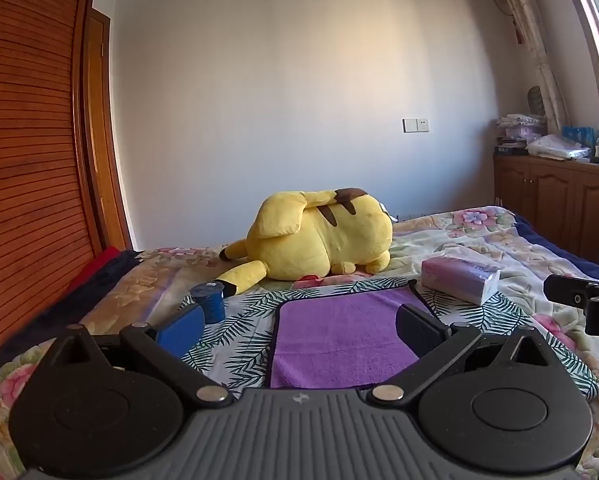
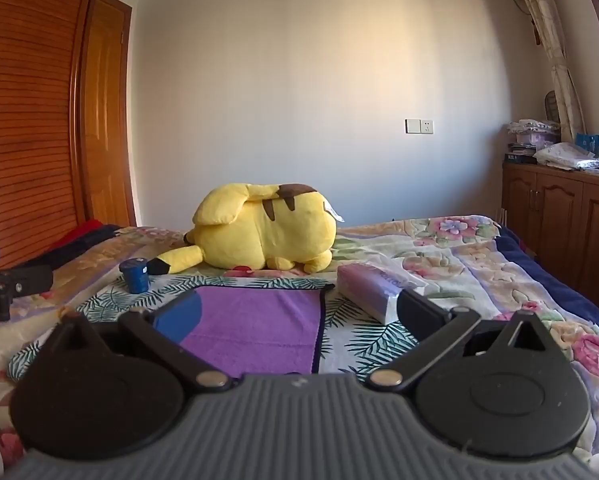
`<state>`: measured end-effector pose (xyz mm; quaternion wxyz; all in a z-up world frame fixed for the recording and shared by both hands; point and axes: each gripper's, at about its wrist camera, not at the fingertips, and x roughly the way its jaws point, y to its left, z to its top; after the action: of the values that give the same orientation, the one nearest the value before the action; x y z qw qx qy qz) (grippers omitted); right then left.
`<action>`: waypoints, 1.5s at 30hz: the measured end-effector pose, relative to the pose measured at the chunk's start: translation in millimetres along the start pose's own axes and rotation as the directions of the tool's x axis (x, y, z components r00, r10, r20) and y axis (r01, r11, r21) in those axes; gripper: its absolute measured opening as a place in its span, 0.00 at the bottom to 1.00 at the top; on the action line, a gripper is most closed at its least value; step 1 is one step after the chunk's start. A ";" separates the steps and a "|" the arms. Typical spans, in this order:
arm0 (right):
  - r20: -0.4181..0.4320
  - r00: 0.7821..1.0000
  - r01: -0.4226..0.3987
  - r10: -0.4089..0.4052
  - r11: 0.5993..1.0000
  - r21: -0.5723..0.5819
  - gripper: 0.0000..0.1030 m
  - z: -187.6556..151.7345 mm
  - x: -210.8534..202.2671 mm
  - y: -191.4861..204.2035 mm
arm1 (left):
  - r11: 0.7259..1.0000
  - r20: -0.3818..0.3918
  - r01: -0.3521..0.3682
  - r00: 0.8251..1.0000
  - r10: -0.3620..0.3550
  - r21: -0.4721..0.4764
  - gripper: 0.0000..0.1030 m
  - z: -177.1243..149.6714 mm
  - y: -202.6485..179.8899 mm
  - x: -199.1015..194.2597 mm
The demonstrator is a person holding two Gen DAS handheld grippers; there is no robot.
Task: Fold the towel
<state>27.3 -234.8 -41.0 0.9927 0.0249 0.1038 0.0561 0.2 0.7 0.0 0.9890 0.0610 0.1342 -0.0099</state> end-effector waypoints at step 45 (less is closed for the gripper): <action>-0.002 1.000 0.001 -0.001 1.000 0.002 1.00 -0.3 1.1 -1.9 | 1.000 -0.007 -0.008 1.000 0.008 0.022 1.00 -6.1 -0.1 3.9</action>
<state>28.5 -236.5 -41.7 0.9926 0.0261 0.1050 0.0556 2.3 1.3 -6.9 0.9879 0.0725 0.1371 -0.0071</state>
